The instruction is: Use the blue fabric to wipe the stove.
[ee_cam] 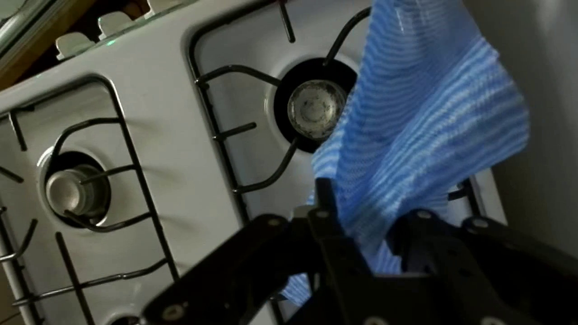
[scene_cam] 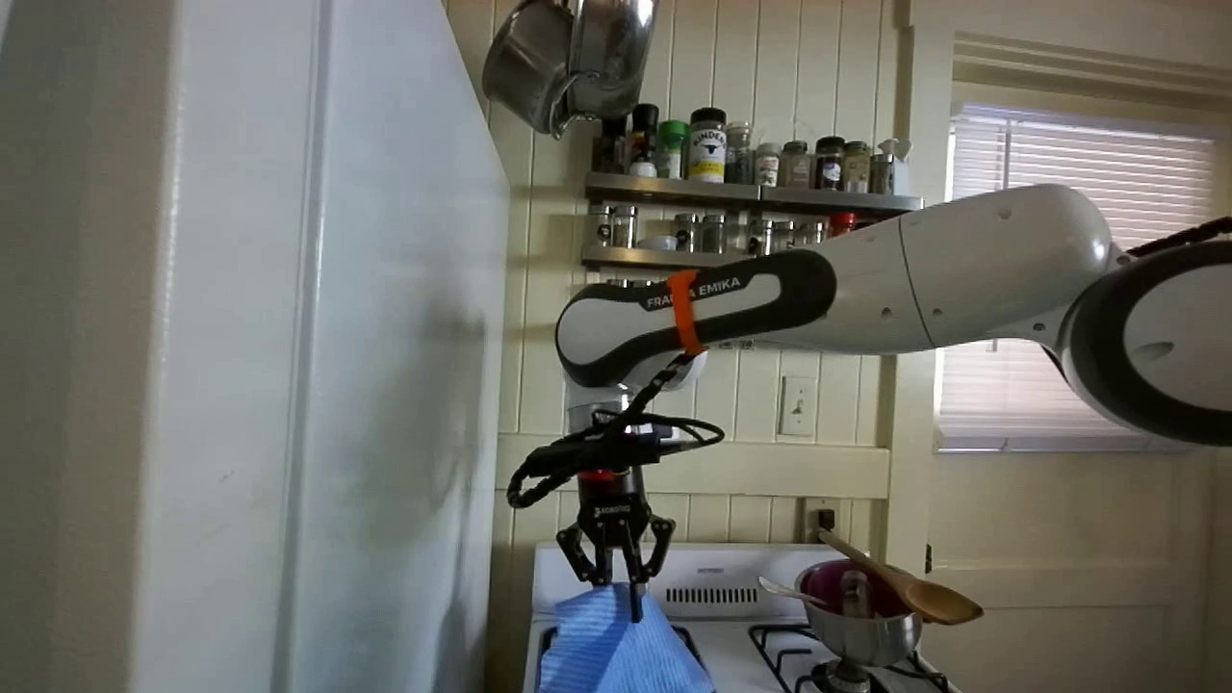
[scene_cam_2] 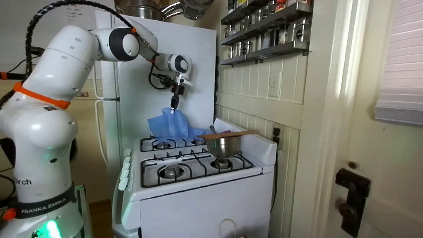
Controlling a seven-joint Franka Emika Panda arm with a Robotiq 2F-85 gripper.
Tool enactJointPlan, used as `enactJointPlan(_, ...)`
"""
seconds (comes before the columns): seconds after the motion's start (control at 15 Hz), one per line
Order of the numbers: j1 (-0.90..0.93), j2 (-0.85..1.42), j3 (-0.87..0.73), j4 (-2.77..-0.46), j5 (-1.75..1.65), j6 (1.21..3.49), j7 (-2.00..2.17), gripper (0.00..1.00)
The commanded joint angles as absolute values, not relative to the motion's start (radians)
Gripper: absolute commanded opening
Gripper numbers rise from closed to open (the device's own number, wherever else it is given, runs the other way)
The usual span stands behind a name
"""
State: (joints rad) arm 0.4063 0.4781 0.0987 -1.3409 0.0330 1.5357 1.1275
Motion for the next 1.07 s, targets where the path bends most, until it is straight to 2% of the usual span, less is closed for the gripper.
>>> enactJointPlan(0.0,0.393,0.322,0.058,-1.585,0.024,1.686,1.256,0.61)
enactJointPlan(0.33,0.323,0.148,0.056,-1.807,-0.075,1.922,1.339,0.98)
enactJointPlan(0.47,0.302,0.062,0.061,-1.9,-0.159,2.011,1.358,1.0)
enactJointPlan(0.6,0.284,-0.001,0.083,-1.976,-0.263,1.964,1.277,1.0)
enactJointPlan(1.0,0.243,-0.243,0.165,-2.298,-0.385,2.103,1.107,1.0)
